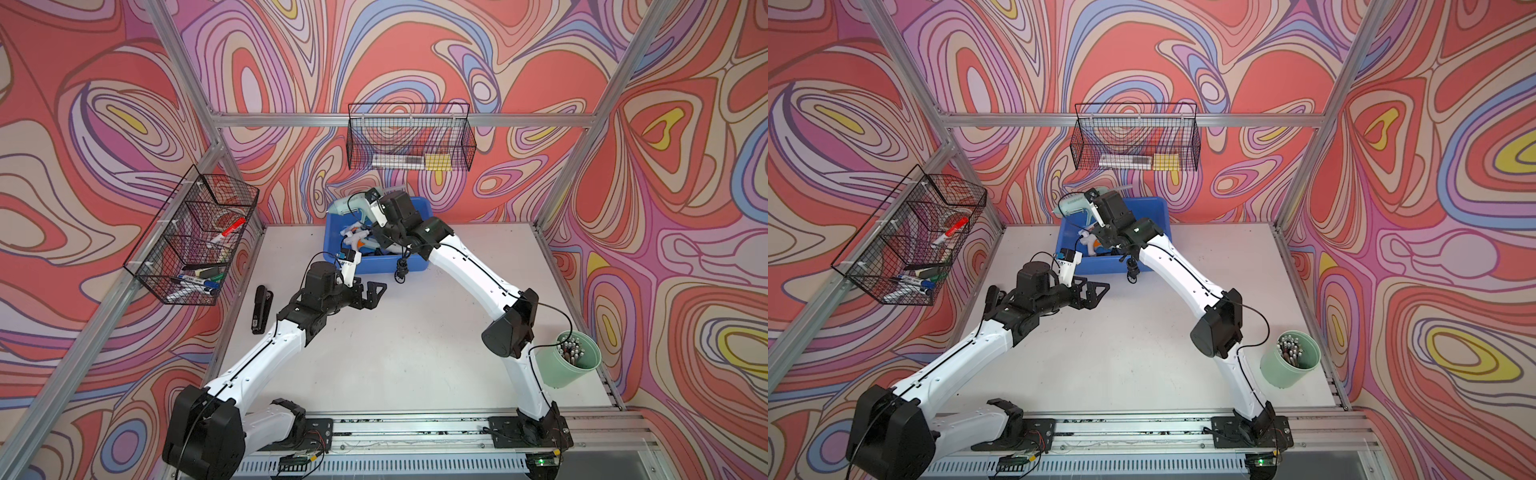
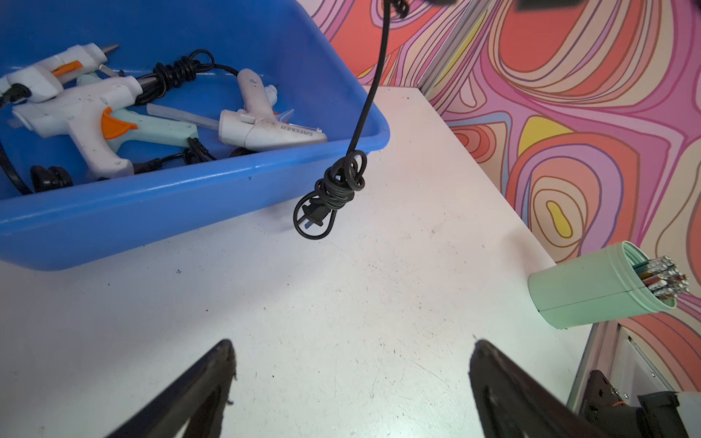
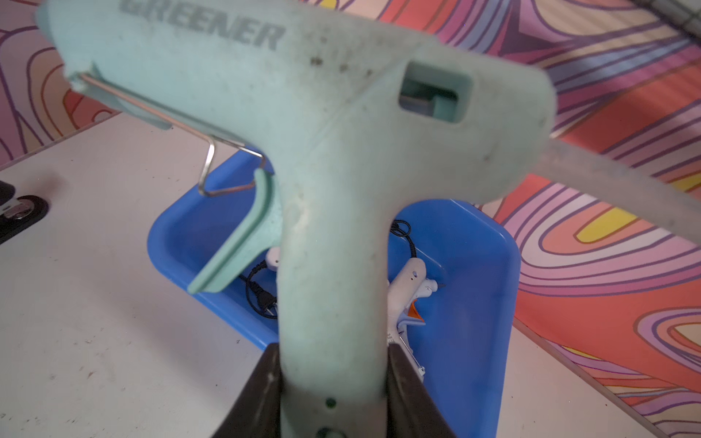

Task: Put the hot melt glue gun into the storage box
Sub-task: Place the hot melt adhesive gun in the storage box.

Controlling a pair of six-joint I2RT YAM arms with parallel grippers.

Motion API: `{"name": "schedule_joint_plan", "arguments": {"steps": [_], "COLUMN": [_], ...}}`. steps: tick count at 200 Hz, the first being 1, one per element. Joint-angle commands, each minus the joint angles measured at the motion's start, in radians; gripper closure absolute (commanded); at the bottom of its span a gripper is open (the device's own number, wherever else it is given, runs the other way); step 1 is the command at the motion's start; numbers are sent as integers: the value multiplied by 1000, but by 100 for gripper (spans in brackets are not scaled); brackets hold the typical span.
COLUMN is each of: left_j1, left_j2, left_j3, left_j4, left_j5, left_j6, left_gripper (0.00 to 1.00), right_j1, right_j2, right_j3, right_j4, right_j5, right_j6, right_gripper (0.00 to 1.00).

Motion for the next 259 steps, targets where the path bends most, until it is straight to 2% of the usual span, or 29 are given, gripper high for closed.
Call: {"name": "schedule_joint_plan", "arguments": {"steps": [1, 98, 169, 259], "left_j1": [-4, -4, -3, -4], "left_j2": [-31, -98, -119, -150], "left_j3": [24, 25, 27, 28], "left_j4": [18, -51, -78, -108], "left_j5": [-9, -120, -163, -199], "left_j6": [31, 54, 55, 60], "left_gripper": [1, 1, 1, 1], "right_j1": [-49, -152, -166, -196], "right_j2": [15, 125, 268, 392], "right_j3": [-11, -19, 34, 70], "right_j4": [106, 280, 293, 262], "right_j5": [-43, -44, -49, -52], "right_j6": [34, 34, 14, 51], "right_gripper": [100, 100, 100, 100]}}
